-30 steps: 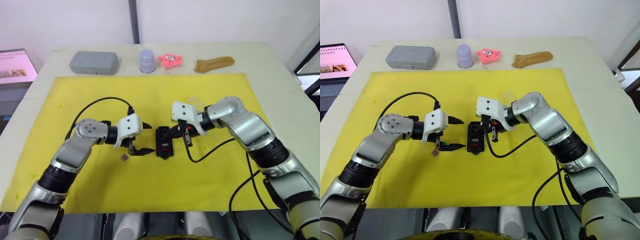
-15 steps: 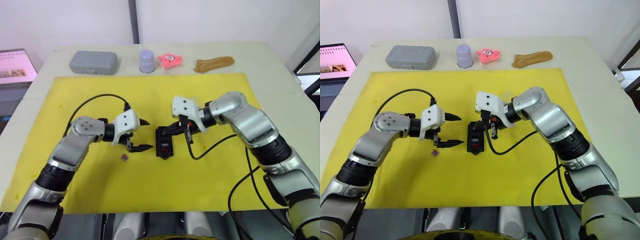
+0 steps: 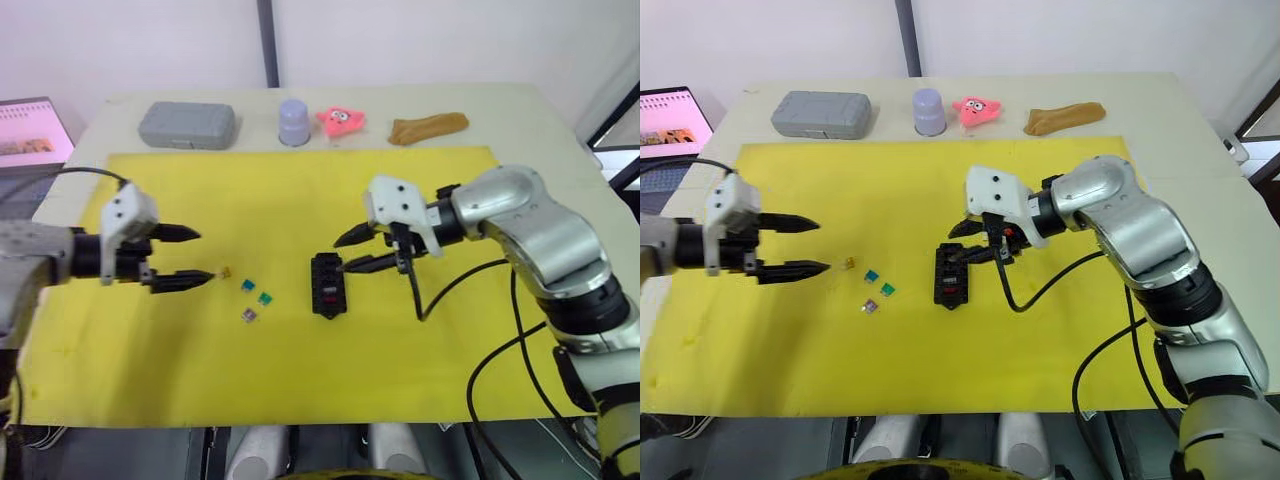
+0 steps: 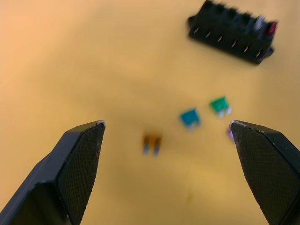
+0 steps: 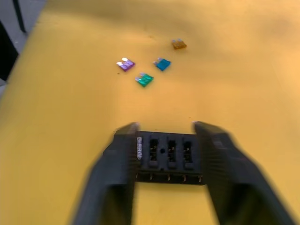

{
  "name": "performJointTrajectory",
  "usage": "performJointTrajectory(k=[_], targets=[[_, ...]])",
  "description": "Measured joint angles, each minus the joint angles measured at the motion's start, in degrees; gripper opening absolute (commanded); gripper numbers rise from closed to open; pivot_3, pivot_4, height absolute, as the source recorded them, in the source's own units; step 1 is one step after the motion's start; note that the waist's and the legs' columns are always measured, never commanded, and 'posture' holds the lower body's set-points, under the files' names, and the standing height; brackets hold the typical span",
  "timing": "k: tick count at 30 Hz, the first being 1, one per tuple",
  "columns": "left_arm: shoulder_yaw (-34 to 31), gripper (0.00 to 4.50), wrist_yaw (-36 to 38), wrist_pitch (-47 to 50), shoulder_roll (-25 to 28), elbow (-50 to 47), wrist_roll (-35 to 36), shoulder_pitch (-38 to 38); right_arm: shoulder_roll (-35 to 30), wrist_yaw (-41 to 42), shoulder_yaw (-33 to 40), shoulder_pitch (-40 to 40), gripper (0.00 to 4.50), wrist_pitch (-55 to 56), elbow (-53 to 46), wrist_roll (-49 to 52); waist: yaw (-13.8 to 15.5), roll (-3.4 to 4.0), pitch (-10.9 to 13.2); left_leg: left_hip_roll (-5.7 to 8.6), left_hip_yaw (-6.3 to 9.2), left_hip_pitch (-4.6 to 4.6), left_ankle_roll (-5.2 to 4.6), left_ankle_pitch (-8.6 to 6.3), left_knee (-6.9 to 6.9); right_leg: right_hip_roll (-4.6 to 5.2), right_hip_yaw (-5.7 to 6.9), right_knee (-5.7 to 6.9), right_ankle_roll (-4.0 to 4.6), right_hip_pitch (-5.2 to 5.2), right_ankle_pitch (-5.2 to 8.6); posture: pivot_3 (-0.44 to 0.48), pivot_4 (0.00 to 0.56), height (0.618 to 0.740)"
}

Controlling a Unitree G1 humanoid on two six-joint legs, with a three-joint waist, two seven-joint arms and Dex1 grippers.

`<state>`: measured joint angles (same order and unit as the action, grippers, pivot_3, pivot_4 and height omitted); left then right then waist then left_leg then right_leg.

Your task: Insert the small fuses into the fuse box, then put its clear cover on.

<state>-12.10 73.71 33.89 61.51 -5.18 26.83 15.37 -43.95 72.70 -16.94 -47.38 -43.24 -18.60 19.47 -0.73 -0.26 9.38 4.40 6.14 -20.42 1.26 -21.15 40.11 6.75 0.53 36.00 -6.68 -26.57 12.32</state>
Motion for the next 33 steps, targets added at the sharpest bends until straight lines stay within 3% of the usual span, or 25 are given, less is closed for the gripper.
performJointTrajectory(k=[2,8,18,24,33], targets=[[-0.6,4.50,1.0,-0.9,1.3,2.1,-0.2,-1.5,-1.1,0.3,0.7,0.7,4.46,0.3,-0.2,0.5,0.0,0.00,0.0,0.00,0.00,0.00,0.00,0.00,0.00,0.00,0.00,0.00,0.00,0.00,0.00,0.000,0.150,0.740],[1.0,4.50,3.6,-0.3,0.4,7.2,0.3,1.1,-2.5,0.3,1.9,1.6,4.46,0.8,-0.3,1.5,0.0,0.00,0.0,-0.01,-0.01,0.00,0.00,0.00,0.00,-0.01,0.01,0.03,0.00,-0.01,0.00,0.000,0.150,0.740],[20.0,4.50,14.9,6.6,-7.3,30.7,-4.4,21.4,-3.0,-1.0,2.0,1.6,4.46,0.6,-2.0,2.1,-0.5,-0.03,0.0,0.20,-0.03,-0.02,-0.01,0.00,0.01,-0.07,0.04,0.12,0.00,-0.03,0.00,0.000,0.150,0.740],[24.6,4.50,18.5,3.9,-11.5,43.0,-9.4,28.4,-4.2,-3.0,3.1,2.8,4.46,-1.7,-5.1,3.4,-0.3,-0.03,0.0,0.20,-0.04,-0.01,-0.01,0.00,0.04,-0.06,0.04,0.07,0.00,-0.01,0.00,0.000,0.150,0.740],[27.9,4.50,18.5,4.4,-12.5,46.1,-7.8,30.5,-4.7,-5.5,4.0,3.9,4.46,-4.5,-7.5,5.0,0.0,-0.03,0.0,0.20,0.00,0.00,-0.01,0.00,0.09,-0.01,0.03,0.09,0.00,0.02,0.00,0.000,0.150,0.740]])
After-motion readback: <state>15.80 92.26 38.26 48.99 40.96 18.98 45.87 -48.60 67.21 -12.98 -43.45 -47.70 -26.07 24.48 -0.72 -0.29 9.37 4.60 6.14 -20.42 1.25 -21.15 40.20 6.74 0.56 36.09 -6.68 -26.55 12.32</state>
